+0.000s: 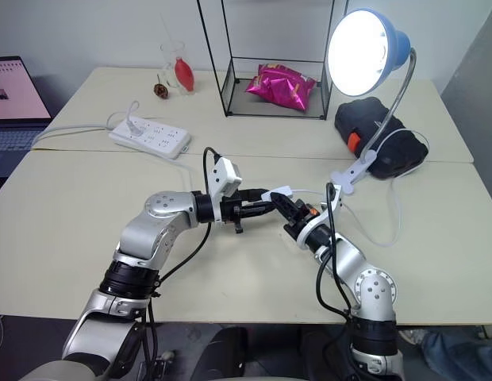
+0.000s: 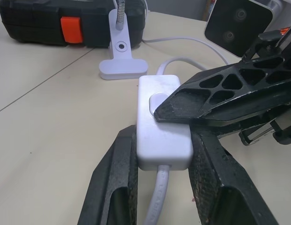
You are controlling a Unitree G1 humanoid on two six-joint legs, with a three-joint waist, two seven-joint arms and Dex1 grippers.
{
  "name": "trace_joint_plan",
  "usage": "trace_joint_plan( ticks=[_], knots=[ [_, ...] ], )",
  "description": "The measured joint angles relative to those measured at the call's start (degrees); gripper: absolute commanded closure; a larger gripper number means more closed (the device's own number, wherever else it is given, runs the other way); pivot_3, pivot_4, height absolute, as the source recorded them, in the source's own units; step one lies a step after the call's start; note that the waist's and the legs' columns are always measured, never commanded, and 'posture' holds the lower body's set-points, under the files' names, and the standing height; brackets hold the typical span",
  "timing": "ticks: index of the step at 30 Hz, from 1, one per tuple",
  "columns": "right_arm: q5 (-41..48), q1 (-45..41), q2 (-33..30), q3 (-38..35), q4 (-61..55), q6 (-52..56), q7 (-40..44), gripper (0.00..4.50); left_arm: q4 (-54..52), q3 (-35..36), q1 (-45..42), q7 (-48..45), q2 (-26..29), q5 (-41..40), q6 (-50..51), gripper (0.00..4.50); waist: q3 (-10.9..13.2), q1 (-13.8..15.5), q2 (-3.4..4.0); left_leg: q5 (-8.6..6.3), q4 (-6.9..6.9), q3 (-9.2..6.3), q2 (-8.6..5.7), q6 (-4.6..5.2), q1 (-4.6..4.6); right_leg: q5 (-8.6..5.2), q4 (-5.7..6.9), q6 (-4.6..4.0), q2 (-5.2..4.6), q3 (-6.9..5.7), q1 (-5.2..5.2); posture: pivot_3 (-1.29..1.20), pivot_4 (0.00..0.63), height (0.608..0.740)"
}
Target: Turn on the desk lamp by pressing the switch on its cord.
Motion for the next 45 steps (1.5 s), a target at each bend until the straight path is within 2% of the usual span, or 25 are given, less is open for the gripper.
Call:
trace_joint_plan(
  ticks=[8,12,13,14,15,18,20,23,33,35,36,41,45],
  knots=[
    [-0.3,0.5,-5.4,0.2,-0.2,2.1,3.1,1.44,-0.1,-1.0,0.0,1.0,-0.1,0.9,-0.8,3.4,0.0,0.0,0.0,0.0,-0.02,0.0,-0.01,0.0,0.0,-0.01,-0.02,-0.01,0.0,0.0,0.0,0.0,0.15,0.74],
    [-4.8,2.5,-16.8,2.6,-5.3,5.9,10.1,0.61,0.7,-1.4,0.7,1.2,0.2,2.5,-3.1,3.4,0.0,0.1,0.01,0.0,-0.03,0.04,-0.06,0.0,-0.03,-0.03,-0.09,0.02,-0.04,0.02,0.0,0.0,0.15,0.74],
    [-9.7,3.1,-23.5,5.0,-8.5,6.3,14.9,0.42,2.2,-1.7,0.9,1.2,0.4,3.2,-4.3,3.4,0.0,0.1,0.01,0.0,-0.03,0.03,-0.05,0.0,-0.03,-0.04,-0.1,0.03,-0.04,0.01,0.0,0.0,0.15,0.74],
    [-11.1,3.2,-25.4,5.7,-9.5,6.4,16.3,0.12,2.9,-1.7,1.0,1.3,0.5,3.4,-4.6,3.4,0.0,0.1,0.01,0.0,-0.04,0.04,-0.06,0.0,-0.02,-0.04,-0.11,0.04,-0.04,0.01,0.0,0.0,0.15,0.74],
    [-14.3,3.4,-28.3,6.9,-11.1,6.0,18.9,0.02,3.8,-1.8,1.1,1.4,0.5,3.8,-4.9,3.4,0.0,0.2,0.01,0.0,-0.04,0.01,-0.04,0.0,-0.02,-0.04,-0.11,0.05,-0.02,-0.01,0.0,0.0,0.15,0.74],
    [-26.8,5.5,-39.4,12.1,-15.8,1.3,29.2,0.0,8.1,-2.2,1.1,1.6,0.5,5.0,-6.2,3.4,0.0,0.2,0.0,0.0,-0.04,0.01,-0.05,0.0,-0.01,-0.06,-0.13,0.08,-0.01,-0.03,0.0,0.0,0.15,0.74],
    [-33.2,5.7,-43.3,13.5,-16.5,-2.6,34.9,0.0,10.9,-2.3,1.0,1.5,0.5,5.8,-7.6,3.4,0.0,0.1,-0.01,0.0,-0.03,0.04,-0.03,0.0,-0.02,-0.06,-0.14,0.08,0.0,0.0,0.0,0.0,0.15,0.74],
    [-37.2,4.4,-45.2,13.4,-17.3,-6.0,40.1,0.0,13.4,-2.6,0.6,1.1,0.4,6.9,-9.3,3.4,0.0,0.1,-0.02,0.0,-0.02,0.03,-0.05,0.0,-0.02,-0.06,-0.13,0.09,-0.01,-0.01,0.01,0.0,0.15,0.74],
    [-45.1,-1.0,-48.2,10.7,-15.0,-9.9,48.1,0.0,18.8,-4.6,-0.9,-1.3,0.0,9.4,-16.2,3.4,0.0,0.5,-0.03,-0.01,0.0,0.03,-0.08,0.0,-0.03,-0.06,-0.15,0.09,-0.06,-0.02,0.03,0.0,0.15,0.74],
    [-46.3,-1.6,-48.6,10.7,-14.4,-10.1,49.5,0.0,19.6,-4.5,-1.4,-1.2,-0.4,9.6,-16.3,2.68,0.0,0.5,-0.04,-0.01,0.01,0.02,-0.08,0.0,-0.03,-0.05,-0.15,0.09,-0.08,-0.03,0.05,0.0,0.15,0.74],
    [-47.0,-1.8,-48.6,10.7,-14.1,-10.1,50.2,0.0,20.3,-4.4,-1.8,-1.1,-0.7,9.6,-16.2,2.59,0.0,0.5,-0.04,-0.01,0.03,0.02,-0.09,0.0,-0.02,-0.05,-0.13,0.09,-0.08,-0.03,0.05,0.0,0.15,0.74],
    [-49.3,-2.1,-48.6,10.8,-13.1,-10.8,53.3,0.0,20.2,-4.2,-1.8,-1.5,-0.2,9.6,-16.3,1.53,0.0,0.5,-0.03,-0.01,0.06,0.02,-0.08,0.0,-0.01,-0.05,-0.09,0.1,-0.07,-0.03,0.05,0.0,0.15,0.74],
    [-50.0,-2.1,-48.9,10.7,-12.6,-11.1,55.6,0.0,15.1,-2.6,-0.1,-1.6,2.1,8.6,-15.8,0.7,0.0,0.4,-0.03,-0.01,0.04,0.0,-0.05,0.0,-0.01,-0.05,-0.07,0.09,-0.07,-0.04,0.04,0.0,0.15,0.74]
  ],
)
